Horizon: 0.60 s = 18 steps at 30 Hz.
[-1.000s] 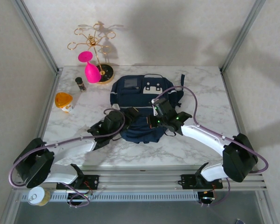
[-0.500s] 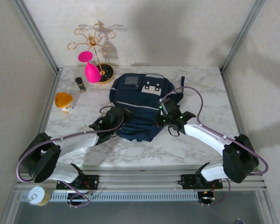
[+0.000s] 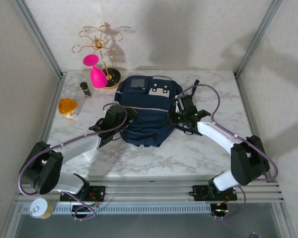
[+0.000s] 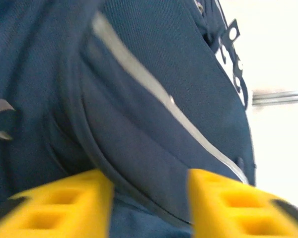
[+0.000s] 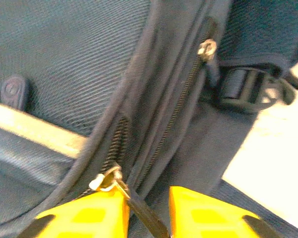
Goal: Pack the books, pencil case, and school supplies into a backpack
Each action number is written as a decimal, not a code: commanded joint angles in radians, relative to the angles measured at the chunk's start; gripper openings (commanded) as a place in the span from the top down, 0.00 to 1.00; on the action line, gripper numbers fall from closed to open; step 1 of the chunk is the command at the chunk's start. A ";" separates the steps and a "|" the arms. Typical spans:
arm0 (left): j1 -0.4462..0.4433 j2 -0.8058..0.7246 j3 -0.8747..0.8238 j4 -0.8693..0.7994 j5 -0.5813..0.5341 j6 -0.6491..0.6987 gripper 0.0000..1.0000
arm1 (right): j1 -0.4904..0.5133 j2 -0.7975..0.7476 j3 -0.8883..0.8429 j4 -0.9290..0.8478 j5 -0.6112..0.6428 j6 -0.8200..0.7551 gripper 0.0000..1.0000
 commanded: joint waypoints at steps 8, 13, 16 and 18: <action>0.082 -0.319 -0.060 -0.360 -0.671 0.393 0.01 | -0.346 -0.290 -0.283 0.285 0.298 0.040 0.01; 0.201 -0.381 -0.334 0.119 -0.805 0.760 0.01 | -0.470 -0.226 -0.516 0.764 0.368 -0.104 0.01; 0.274 -0.332 -0.465 0.443 -0.704 0.878 0.01 | -0.476 -0.146 -0.612 1.047 0.308 -0.185 0.01; 0.306 -0.264 -0.548 0.688 -0.608 0.935 0.01 | -0.477 -0.085 -0.657 1.228 0.204 -0.235 0.01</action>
